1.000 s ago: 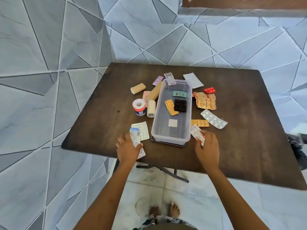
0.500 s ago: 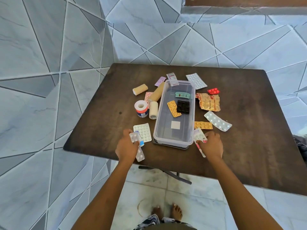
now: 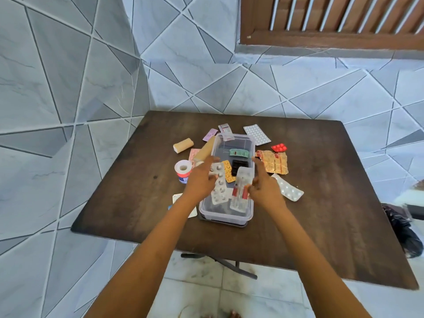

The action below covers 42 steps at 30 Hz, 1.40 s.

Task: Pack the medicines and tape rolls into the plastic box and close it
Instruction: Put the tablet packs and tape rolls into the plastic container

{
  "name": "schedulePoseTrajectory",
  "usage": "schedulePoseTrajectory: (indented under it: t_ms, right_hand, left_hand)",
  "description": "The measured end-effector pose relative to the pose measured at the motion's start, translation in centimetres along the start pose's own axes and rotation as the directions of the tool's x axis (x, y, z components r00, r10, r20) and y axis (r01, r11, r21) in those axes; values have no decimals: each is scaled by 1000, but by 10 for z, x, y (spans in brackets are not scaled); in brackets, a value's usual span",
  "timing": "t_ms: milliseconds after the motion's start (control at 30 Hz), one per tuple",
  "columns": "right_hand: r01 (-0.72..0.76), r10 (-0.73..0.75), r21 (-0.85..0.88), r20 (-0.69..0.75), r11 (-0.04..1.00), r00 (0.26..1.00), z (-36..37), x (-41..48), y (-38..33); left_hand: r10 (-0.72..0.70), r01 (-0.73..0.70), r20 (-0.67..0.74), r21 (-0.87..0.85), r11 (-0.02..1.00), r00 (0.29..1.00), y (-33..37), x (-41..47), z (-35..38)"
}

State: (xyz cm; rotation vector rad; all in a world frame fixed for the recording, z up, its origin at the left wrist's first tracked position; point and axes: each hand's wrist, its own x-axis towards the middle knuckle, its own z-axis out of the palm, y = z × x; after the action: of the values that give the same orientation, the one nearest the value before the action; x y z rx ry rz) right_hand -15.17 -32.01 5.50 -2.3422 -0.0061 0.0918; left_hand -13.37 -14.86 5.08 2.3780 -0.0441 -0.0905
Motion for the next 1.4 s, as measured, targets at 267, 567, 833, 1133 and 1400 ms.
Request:
schedulePoseTrajectory:
  t_ms: [267,567,833,1133,1400]
  right_hand:
    - [192,-56,-553,253,811,966,48,14,7]
    - [319,-141,-663,308,677,941,53,21,35]
    - [323,-270,-425,182,846,946,52,7,18]
    - [271,-217,-313,197,910,956,66,4,-5]
    - [342,-281,-220,265,914,922,102,20,-64]
  left_hand:
    - [-56,-108,317,474,874,947,-10,15,37]
    - [-85,-47,230,514,857,969,-17,5,44]
    - [-396,394,-71,356,847,916,-77,-15,-15]
    - [-424,334,129,433,837,896,-119,-36,1]
    - [-403,376,73,242,894,912,-136,-9,-38]
